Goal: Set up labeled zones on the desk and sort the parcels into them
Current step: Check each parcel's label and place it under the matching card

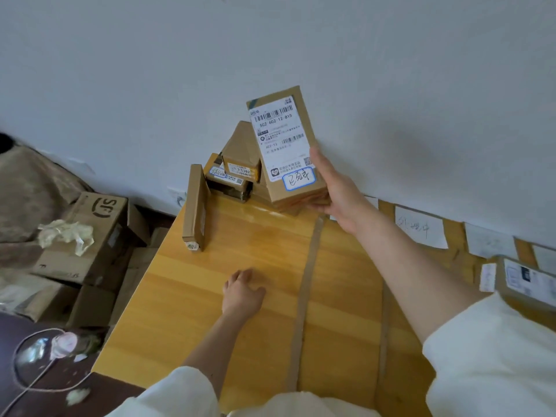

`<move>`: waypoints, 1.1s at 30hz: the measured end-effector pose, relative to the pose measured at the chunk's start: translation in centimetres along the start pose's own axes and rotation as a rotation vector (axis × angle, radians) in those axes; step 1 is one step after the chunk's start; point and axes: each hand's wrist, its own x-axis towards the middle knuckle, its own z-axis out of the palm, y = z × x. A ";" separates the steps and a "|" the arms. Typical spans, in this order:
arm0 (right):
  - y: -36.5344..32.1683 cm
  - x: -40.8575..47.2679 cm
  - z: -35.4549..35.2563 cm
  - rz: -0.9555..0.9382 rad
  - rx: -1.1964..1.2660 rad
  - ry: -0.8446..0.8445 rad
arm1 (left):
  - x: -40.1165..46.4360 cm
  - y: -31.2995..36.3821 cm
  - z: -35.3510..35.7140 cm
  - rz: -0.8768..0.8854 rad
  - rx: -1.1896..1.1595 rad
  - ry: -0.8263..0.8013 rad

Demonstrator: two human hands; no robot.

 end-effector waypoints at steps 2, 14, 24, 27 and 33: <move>0.9 -1.1 -0.3 0.015 0.012 -0.005 | -0.4 0.1 0.1 -0.004 0.004 -0.009; 7.2 -7.0 -2.7 0.130 0.126 0.067 | -3.7 3.7 0.4 0.154 -0.413 0.122; 11.9 -10.5 -5.4 0.161 0.296 0.109 | -9.1 8.2 0.3 0.349 -0.797 0.047; 12.9 -11.4 -6.2 0.161 0.305 0.122 | -10.3 8.9 1.4 0.361 -0.802 -0.014; 15.4 -13.4 -9.1 0.217 0.368 0.165 | -12.1 10.4 4.8 0.319 -0.809 -0.066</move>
